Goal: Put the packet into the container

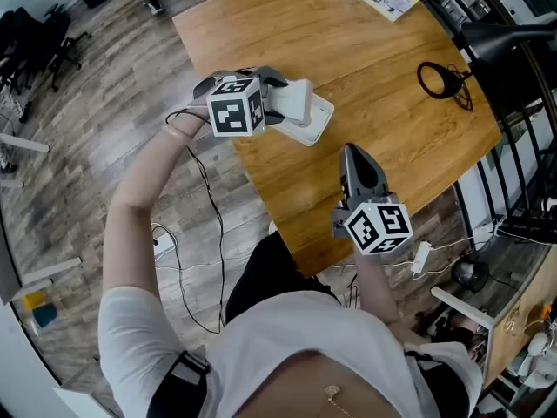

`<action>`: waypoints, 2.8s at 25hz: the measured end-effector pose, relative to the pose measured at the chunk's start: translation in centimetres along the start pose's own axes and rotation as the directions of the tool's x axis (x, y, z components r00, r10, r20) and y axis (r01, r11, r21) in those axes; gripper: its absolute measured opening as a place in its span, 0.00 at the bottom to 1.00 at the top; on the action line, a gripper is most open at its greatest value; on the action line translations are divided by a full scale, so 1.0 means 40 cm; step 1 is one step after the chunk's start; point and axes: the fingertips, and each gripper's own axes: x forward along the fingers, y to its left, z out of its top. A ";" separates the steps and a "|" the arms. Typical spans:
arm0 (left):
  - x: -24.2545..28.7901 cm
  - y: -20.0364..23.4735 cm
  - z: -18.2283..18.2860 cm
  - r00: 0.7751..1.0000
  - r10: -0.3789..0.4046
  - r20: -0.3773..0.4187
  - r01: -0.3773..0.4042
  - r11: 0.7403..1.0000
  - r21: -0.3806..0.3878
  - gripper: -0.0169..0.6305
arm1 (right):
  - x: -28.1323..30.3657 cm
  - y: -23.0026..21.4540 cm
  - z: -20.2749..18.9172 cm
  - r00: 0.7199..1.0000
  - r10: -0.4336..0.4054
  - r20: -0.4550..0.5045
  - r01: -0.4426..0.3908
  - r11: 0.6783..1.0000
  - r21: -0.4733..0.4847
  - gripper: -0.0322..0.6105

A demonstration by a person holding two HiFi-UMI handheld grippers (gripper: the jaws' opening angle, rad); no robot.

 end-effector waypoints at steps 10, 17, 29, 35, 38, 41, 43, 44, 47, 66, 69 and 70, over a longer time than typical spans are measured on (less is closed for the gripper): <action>0.112 0.008 -0.075 0.983 -0.146 -0.112 0.156 0.984 0.088 0.48 | 0.026 -0.050 -0.009 0.999 -0.047 -0.006 0.047 0.999 0.011 0.07; 0.178 -0.007 -0.116 0.967 -0.217 -0.134 0.229 0.971 0.076 0.48 | 0.046 -0.070 -0.026 0.998 -0.061 -0.025 0.061 0.998 0.026 0.07; 0.226 -0.014 -0.146 0.946 -0.288 -0.150 0.301 0.951 0.067 0.48 | 0.159 -0.092 -0.041 0.998 -0.048 -0.044 0.050 0.998 0.025 0.07; 0.233 -0.029 -0.141 0.919 -0.338 -0.202 0.366 0.923 0.120 0.48 | 0.169 -0.095 -0.046 0.997 -0.055 -0.050 0.057 0.998 0.029 0.07; 0.237 -0.034 -0.140 0.910 -0.347 -0.226 0.384 0.911 0.147 0.49 | 0.170 -0.096 -0.046 0.997 -0.058 -0.046 0.059 0.998 0.030 0.07; 0.242 -0.038 -0.141 0.910 -0.343 -0.233 0.383 0.910 0.156 0.50 | 0.168 -0.095 -0.049 0.997 -0.056 -0.047 0.057 0.998 0.030 0.07; 0.244 -0.037 -0.140 0.912 -0.334 -0.239 0.376 0.912 0.161 0.50 | 0.166 -0.094 -0.050 0.997 -0.054 -0.047 0.056 0.998 0.033 0.07; 0.243 -0.036 -0.140 0.913 -0.329 -0.240 0.372 0.913 0.165 0.50 | 0.166 -0.093 -0.049 0.998 -0.053 -0.045 0.055 0.998 0.034 0.07; 0.237 -0.036 -0.142 0.916 -0.327 -0.234 0.368 0.916 0.161 0.53 | 0.166 -0.086 -0.045 0.998 -0.052 -0.040 0.053 0.998 0.034 0.07; 0.098 0.045 -0.030 0.976 -0.175 0.133 0.190 0.976 -0.108 0.54 | 0.180 -0.042 -0.043 0.999 -0.019 -0.038 0.020 1.000 0.016 0.07; 0.092 0.067 -0.032 0.978 -0.017 0.208 0.062 0.975 -0.214 0.29 | 0.186 -0.028 -0.048 0.999 -0.007 -0.045 0.007 1.000 0.012 0.07; 0.088 0.073 -0.033 0.973 0.033 0.228 0.025 0.968 -0.249 0.25 | 0.188 -0.023 -0.050 0.999 -0.002 -0.047 0.003 1.000 0.011 0.07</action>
